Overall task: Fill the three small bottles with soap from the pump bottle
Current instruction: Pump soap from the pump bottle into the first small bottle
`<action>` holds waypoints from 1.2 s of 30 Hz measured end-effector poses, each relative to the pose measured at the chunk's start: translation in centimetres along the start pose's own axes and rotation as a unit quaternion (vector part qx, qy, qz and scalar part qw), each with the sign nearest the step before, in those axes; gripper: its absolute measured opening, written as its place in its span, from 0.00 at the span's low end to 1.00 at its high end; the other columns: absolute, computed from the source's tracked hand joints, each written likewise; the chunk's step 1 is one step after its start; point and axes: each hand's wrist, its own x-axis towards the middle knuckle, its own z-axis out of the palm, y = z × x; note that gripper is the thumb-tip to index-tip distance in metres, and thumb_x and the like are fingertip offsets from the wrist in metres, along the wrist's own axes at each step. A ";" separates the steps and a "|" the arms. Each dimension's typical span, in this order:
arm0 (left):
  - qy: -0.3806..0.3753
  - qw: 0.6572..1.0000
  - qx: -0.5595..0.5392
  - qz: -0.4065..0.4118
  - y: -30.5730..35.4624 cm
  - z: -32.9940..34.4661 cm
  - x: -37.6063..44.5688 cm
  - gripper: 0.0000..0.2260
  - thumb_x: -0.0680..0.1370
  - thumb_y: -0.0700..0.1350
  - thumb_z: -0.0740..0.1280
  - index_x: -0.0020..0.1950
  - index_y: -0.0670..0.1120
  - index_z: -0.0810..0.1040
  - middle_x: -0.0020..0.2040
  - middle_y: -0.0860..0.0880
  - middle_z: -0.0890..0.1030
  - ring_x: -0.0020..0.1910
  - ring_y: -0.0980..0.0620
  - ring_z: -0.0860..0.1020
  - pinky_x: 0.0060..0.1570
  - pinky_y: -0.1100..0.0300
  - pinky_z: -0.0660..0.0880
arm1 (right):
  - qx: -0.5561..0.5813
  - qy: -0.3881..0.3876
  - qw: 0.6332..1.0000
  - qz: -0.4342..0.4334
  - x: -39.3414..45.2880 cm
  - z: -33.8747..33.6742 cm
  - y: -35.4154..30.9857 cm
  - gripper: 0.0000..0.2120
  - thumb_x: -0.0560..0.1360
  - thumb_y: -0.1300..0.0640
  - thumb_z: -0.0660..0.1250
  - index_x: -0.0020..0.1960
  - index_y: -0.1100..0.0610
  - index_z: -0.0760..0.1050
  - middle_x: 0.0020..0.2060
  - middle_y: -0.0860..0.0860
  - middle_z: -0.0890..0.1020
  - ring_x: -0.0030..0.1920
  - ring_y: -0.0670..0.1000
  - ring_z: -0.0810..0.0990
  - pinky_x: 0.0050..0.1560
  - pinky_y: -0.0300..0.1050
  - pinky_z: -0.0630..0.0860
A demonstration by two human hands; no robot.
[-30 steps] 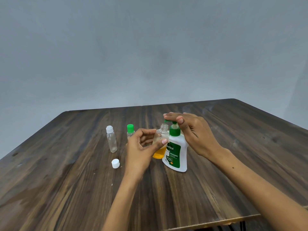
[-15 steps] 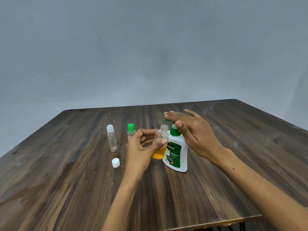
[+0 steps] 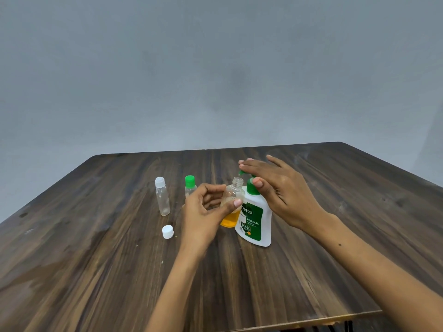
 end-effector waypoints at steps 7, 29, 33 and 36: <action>0.000 1.000 0.010 -0.002 -0.2 -0.1 0.1 0.16 0.66 0.42 0.78 0.51 0.46 0.80 0.50 0.49 0.85 0.50 0.54 0.83 0.47 0.66 0.79 | 0.007 -0.006 1.000 0.000 -0.3 0.1 0.1 0.33 0.82 0.37 0.42 0.65 0.56 0.76 0.64 0.49 0.78 0.68 0.46 0.72 0.71 0.49 0.64; -0.003 1.000 0.010 -0.003 -0.2 0.1 -0.1 0.14 0.66 0.41 0.78 0.49 0.48 0.80 0.48 0.53 0.84 0.48 0.59 0.83 0.44 0.69 0.78 | 0.057 0.023 0.998 0.033 -0.5 0.4 0.0 0.33 0.81 0.36 0.43 0.61 0.55 0.79 0.60 0.47 0.81 0.64 0.45 0.76 0.69 0.54 0.68; -0.004 1.000 0.004 -0.002 -0.1 0.1 -0.2 0.15 0.65 0.44 0.78 0.49 0.49 0.80 0.47 0.53 0.84 0.48 0.59 0.83 0.44 0.69 0.77 | 0.065 0.018 0.997 0.033 0.1 0.0 -0.1 0.34 0.81 0.36 0.42 0.61 0.55 0.79 0.61 0.47 0.81 0.65 0.44 0.75 0.70 0.53 0.66; -0.004 1.000 0.006 0.000 0.0 0.1 -0.2 0.14 0.66 0.42 0.78 0.49 0.48 0.80 0.47 0.53 0.84 0.47 0.59 0.83 0.44 0.69 0.77 | 0.076 0.025 0.996 0.039 0.1 0.1 0.0 0.34 0.81 0.36 0.42 0.60 0.55 0.80 0.59 0.47 0.81 0.64 0.45 0.76 0.70 0.54 0.66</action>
